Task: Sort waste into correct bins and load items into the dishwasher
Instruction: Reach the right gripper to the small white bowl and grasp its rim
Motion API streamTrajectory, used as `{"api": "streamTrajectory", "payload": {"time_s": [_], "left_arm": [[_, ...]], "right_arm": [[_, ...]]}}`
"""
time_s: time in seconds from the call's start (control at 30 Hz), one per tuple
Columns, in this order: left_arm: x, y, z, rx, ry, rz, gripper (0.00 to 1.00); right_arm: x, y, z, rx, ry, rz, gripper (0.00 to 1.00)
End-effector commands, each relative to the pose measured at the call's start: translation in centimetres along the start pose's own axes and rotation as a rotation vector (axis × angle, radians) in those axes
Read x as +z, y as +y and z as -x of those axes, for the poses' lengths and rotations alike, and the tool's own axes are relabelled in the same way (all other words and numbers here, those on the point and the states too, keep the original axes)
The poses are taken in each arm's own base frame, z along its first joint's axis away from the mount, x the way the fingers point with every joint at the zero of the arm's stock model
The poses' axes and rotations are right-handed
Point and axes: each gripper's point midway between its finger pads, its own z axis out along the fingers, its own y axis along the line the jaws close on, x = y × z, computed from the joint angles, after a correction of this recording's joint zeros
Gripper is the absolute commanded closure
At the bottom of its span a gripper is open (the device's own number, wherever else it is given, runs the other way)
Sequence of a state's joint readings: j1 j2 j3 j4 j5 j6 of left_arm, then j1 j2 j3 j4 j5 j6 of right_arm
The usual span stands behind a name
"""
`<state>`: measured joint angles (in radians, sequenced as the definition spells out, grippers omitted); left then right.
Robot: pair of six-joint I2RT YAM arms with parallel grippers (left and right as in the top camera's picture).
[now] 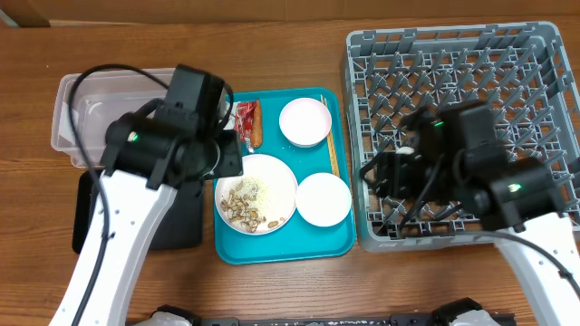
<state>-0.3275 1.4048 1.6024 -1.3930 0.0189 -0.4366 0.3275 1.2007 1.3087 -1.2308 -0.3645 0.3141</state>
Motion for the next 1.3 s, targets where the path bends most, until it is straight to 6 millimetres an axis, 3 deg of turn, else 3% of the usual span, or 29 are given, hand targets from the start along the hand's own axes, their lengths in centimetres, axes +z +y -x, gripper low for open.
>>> {"api": "streamTrajectory", "payload": {"time_s": [0.0,0.27,0.3,0.33,0.37,0.53,0.73,1.0,1.27], "left_arm": [[-5.2,1.7,0.0,-0.060,-0.160,0.024,0.45],[-11.4,8.2,-6.4,-0.260,-0.266,0.177,0.25],[-11.9,8.4,-6.8,-0.257,-0.282,0.168,0.17],[-12.4,8.2,-7.4,-0.231,-0.292,0.135,0.01],[-12.8,8.1,-7.8,-0.219,-0.303,0.111,0.00],[-14.5,8.7,-9.1,-0.229,-0.378,0.067,0.00],[-14.8,9.0,-9.3,-0.231,-0.394,0.070,0.00],[-14.8,8.9,-9.3,-0.231,-0.394,0.069,0.00],[-14.8,8.9,-9.3,-0.231,-0.394,0.069,0.00]], "right_arm": [[1.4,1.1,-1.0,-0.074,0.036,-0.078,0.28],[8.4,1.0,-3.7,-0.184,0.208,-0.293,0.32],[9.1,0.7,-4.2,-0.152,0.239,-0.317,0.33],[9.8,0.1,-4.9,-0.087,0.274,-0.356,0.34],[10.3,-0.5,-5.4,-0.021,0.301,-0.393,0.37],[12.9,-1.3,-7.4,0.236,0.395,-0.466,0.38],[15.4,-1.6,-7.7,0.443,0.383,-0.517,0.42],[18.3,-2.1,-9.6,0.566,0.389,-0.483,0.45],[19.3,-4.1,-9.7,0.648,0.305,-0.544,0.45]]}}
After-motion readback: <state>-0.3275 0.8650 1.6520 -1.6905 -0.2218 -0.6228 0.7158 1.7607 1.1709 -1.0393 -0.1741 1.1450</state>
